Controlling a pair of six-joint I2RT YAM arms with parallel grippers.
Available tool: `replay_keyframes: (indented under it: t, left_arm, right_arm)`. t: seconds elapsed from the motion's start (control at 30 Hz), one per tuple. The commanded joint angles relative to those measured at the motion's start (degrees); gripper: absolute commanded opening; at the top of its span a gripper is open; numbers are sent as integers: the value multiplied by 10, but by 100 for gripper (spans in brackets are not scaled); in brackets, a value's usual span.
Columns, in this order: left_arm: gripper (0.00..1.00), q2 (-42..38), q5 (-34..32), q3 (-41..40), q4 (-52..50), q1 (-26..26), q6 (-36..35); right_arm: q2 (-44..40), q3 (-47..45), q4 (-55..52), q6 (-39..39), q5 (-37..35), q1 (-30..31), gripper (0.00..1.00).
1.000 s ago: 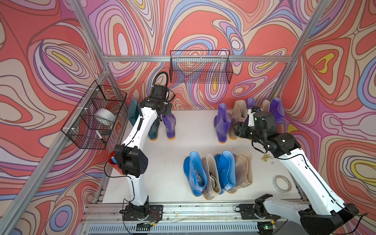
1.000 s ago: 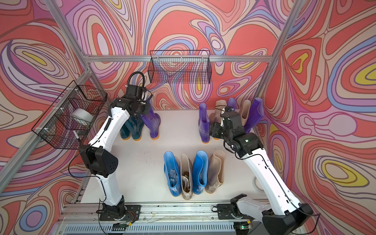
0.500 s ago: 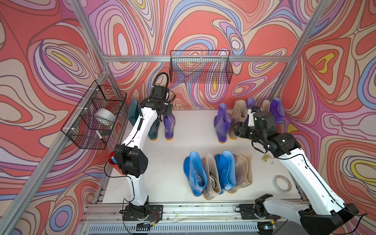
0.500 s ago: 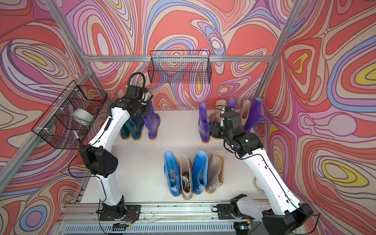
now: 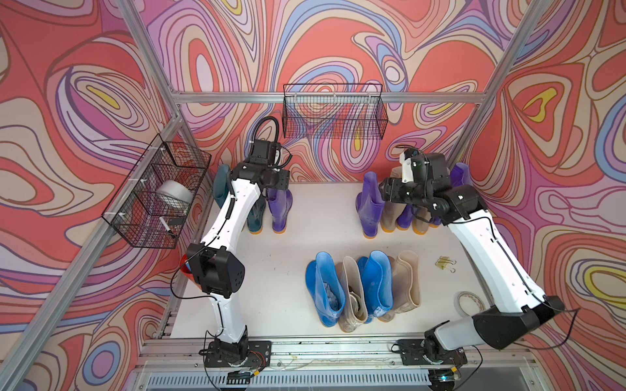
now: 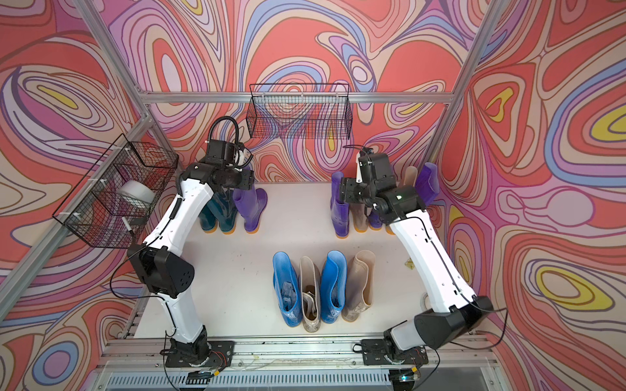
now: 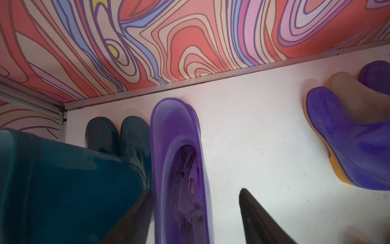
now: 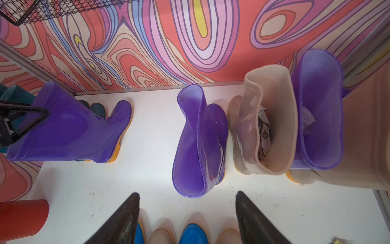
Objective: Match and arrange rain boots in pairs
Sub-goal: Place the rain boot at the center of the board, then pick up the rain boot at the center of the board.
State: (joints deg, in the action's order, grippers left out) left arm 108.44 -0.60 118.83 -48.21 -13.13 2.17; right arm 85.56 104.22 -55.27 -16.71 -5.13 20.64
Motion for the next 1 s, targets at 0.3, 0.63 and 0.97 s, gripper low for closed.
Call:
replay_keyframes:
  t: [0.3,0.63,0.97]
  left_arm:
    - [72,-97,10,12,0,3,29]
    - [74,-246,72,-141,50,2,74]
    - [73,-318,114,-245,76,-18,120]
  right_arm:
    - [150,136,-60,56,-20,-2,82]
    - [246,185,-84,53,-30,-2,79]
    - [326,289,-134,72,-46,-2,75]
